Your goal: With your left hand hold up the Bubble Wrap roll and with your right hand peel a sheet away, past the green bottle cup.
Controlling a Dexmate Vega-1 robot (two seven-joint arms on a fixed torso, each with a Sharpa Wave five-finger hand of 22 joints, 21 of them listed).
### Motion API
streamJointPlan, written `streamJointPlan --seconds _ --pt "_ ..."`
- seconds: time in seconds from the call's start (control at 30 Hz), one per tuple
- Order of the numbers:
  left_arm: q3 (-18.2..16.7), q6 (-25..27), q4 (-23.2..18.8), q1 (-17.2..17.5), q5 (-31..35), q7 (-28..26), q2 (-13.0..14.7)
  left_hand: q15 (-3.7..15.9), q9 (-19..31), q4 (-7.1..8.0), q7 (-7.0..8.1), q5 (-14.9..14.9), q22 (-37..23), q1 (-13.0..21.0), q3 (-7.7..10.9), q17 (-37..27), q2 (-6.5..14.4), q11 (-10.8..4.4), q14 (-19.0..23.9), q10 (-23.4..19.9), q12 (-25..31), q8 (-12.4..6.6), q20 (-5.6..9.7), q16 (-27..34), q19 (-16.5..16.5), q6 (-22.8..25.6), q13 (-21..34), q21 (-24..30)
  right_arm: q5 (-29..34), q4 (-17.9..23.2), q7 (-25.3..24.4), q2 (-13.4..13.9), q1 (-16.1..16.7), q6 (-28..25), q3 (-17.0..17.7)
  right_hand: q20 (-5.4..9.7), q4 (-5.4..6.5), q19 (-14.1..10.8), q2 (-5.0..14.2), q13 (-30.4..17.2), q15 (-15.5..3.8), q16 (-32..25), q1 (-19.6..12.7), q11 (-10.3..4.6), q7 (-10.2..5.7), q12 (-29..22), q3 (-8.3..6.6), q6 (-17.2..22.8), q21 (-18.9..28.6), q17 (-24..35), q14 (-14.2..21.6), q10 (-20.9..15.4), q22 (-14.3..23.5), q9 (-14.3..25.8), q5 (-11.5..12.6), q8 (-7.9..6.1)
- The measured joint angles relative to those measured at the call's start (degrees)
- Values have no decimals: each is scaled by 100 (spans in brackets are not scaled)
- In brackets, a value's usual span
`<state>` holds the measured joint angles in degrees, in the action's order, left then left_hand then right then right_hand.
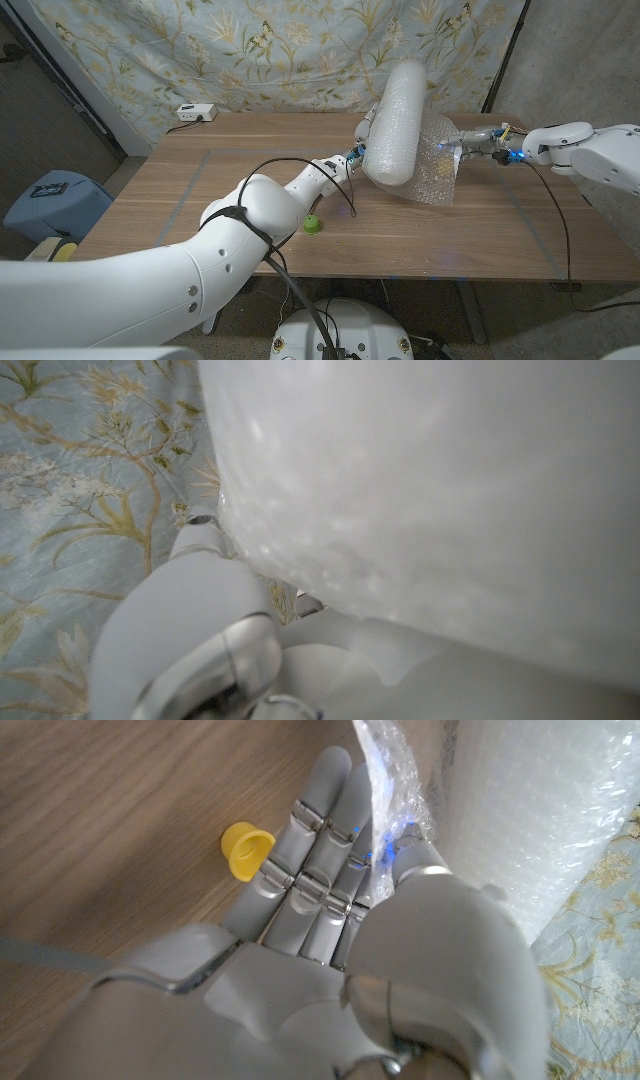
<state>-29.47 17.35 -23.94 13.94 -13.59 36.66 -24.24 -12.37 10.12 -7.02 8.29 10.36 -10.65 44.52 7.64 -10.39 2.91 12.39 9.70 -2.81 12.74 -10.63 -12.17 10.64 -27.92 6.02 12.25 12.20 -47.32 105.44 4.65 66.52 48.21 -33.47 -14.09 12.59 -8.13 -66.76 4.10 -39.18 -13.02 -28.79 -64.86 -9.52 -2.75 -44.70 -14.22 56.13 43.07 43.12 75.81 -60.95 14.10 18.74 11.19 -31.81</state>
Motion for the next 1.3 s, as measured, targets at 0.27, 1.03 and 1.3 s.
streamJointPlan --seconds 0.27,1.03,1.3 --pt "227 -32 0 20 -475 -430 -28 0 0 23 217 21 0 -67 -71 0 -20 -11 0 -110 24 0 0 0 0 -28 0 0 58 114 -52 43 -170 -172 -73 -30 -24 31 24 -28 -17 44 -24 1 0 0 24 0 58 29 17 0 -27 -29 0 -4" --pt "370 -195 0 -152 -214 -986 -50 -12 1 -26 308 45 -16 -57 -21 -15 93 -52 137 -355 112 -45 -32 0 30 248 15 0 122 352 -287 105 -62 -86 95 -20 -15 82 54 -52 -16 151 -54 11 8 44 95 -9 214 82 16 -9 -53 -24 -1 -25" --pt "337 -238 0 -229 -49 -1037 -51 -28 1 -73 328 45 -16 44 27 -15 118 -52 181 -416 112 -44 -1 0 61 333 14 0 126 399 -369 87 16 26 156 -11 0 132 53 -52 -16 197 -53 12 8 65 111 -9 257 109 16 -9 -58 -24 -1 -47"
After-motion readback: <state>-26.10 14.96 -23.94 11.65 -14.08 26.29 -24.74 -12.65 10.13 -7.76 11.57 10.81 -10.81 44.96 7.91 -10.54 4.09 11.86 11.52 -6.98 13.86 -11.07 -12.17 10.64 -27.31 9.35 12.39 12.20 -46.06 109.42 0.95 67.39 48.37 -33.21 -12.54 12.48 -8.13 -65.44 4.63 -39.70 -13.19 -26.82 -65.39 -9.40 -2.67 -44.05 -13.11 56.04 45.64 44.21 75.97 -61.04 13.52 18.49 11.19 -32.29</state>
